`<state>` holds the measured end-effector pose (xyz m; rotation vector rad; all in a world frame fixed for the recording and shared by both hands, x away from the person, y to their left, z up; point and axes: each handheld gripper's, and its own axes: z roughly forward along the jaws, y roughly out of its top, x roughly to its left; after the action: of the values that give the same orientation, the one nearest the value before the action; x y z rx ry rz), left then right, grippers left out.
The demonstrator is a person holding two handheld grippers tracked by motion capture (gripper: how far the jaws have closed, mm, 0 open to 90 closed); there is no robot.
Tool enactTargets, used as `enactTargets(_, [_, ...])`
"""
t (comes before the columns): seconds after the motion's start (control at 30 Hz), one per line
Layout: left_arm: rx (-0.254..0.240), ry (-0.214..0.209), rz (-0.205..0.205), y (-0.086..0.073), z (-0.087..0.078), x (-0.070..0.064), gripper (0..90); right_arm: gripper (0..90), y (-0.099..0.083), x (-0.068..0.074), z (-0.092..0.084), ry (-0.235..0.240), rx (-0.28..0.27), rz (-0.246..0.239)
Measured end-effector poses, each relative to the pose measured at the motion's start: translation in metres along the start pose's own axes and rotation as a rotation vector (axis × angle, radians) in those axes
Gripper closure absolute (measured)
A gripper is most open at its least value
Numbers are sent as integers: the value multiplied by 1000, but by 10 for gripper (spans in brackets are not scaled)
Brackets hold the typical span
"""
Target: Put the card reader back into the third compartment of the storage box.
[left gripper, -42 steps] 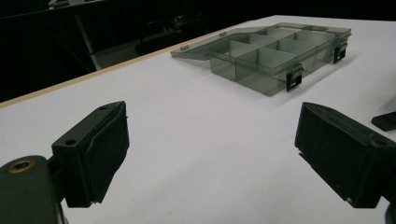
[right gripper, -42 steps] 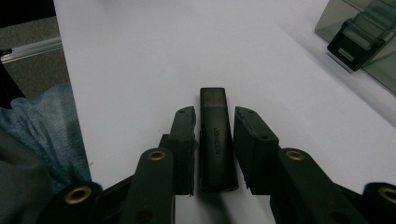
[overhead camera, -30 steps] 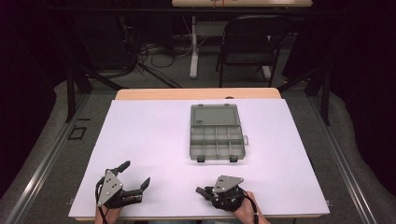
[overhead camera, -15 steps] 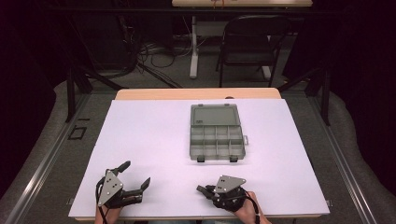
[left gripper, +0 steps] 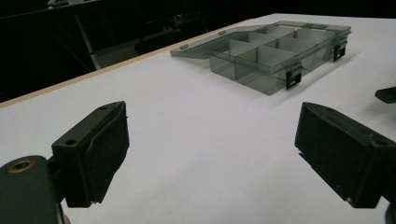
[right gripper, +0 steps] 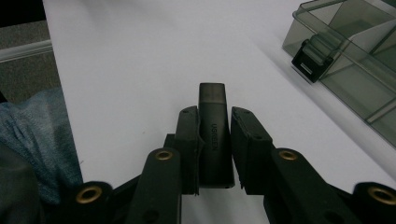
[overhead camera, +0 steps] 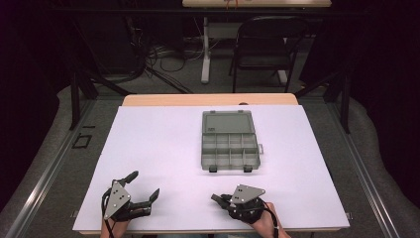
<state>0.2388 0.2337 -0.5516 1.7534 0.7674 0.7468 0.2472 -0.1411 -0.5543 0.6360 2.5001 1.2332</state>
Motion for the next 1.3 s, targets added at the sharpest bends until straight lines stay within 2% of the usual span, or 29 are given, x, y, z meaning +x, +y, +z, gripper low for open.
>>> enactTargets(0.6, [2, 6, 10, 1, 0, 0, 102, 734, 0, -9, -12, -49, -13, -4])
enactTargets(1.3, [6, 4, 13, 0, 0, 0, 102, 735, -4, -23, -25, -107, -31, 24])
